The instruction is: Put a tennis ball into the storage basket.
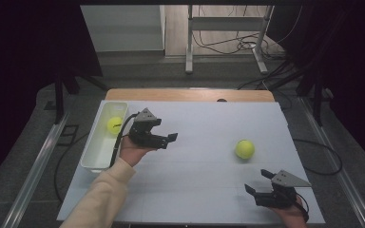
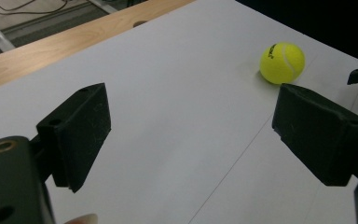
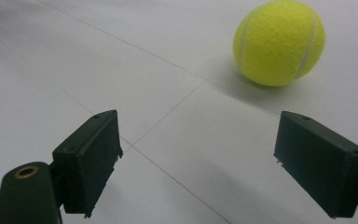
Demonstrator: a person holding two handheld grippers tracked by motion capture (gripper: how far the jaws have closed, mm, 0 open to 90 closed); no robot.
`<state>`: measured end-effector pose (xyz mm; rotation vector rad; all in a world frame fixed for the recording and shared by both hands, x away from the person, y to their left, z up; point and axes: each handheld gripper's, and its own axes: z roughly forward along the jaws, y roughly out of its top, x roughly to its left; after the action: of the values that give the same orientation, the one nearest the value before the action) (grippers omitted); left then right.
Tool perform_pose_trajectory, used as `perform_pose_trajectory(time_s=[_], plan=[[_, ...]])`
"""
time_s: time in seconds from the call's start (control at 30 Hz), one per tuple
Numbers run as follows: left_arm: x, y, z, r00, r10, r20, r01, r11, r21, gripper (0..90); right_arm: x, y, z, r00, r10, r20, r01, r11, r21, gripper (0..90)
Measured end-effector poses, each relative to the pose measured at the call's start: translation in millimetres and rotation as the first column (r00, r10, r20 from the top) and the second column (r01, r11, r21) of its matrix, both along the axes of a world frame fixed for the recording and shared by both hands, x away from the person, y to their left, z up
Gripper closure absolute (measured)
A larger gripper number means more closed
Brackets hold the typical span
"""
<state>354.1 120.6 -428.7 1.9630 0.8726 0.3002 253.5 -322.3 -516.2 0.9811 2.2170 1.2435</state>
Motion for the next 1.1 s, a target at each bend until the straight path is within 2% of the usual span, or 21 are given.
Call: perform_pose_trajectory(time_s=[0.43, 0.6, 1.1], plan=[[4.1, -29.3, -9.7, 0.9989, -0.045, -0.018, 0.045, 0.9989, 0.011, 12.5, -0.2, 0.0, 0.0, 1.0000, 0.001, 0.002, -0.001, 1.000, -0.001, 15.0], [5.0, -37.4, -11.4, 0.9978, -0.062, -0.023, 0.062, 0.9977, 0.026, 12.5, -0.3, -0.2, 0.0, 1.0000, 0.000, 0.002, 0.000, 1.000, -0.002, 15.0], [7.0, -56.3, -14.4, 0.9955, -0.089, -0.031, 0.090, 0.9956, 0.027, 12.7, 0.1, 0.2, 0.0, 1.0000, 0.000, 0.002, 0.000, 1.000, -0.001, 15.0]])
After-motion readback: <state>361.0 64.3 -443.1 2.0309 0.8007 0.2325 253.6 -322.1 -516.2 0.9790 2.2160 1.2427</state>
